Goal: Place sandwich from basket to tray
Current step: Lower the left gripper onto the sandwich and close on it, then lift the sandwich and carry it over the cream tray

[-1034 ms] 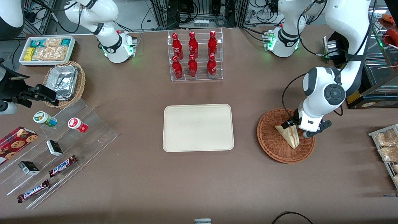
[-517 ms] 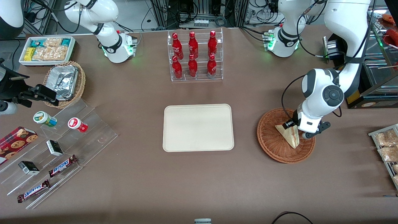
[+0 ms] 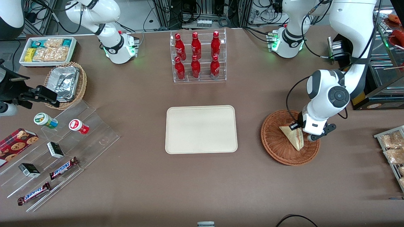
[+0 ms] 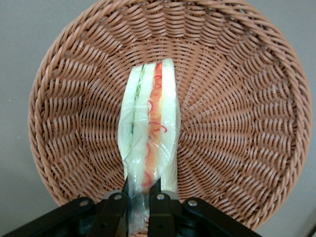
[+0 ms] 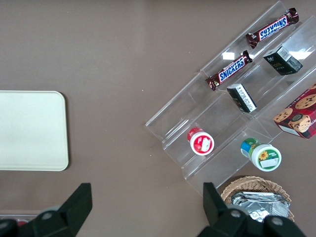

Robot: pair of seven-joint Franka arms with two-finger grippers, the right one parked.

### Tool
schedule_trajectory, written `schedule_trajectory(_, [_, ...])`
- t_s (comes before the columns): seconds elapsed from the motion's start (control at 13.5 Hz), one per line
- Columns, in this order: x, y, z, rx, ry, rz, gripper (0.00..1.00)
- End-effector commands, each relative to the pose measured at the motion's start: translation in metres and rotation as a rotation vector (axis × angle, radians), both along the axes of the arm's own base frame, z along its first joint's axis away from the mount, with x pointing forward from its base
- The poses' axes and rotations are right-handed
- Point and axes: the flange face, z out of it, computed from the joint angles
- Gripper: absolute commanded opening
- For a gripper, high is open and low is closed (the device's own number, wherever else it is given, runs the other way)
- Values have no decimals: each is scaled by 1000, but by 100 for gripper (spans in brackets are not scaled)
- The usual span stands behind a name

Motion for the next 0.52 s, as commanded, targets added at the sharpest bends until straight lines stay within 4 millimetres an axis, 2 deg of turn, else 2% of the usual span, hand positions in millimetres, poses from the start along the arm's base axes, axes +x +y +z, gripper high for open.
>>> schedule_trajectory(0.0, [7,0,10,1,-21,-6,0])
schedule_trajectory(0.22, [14,-4,23,4,-7,-16,0])
schedule_trajectory(0.44, [26,-6,47,25,21,-86,0])
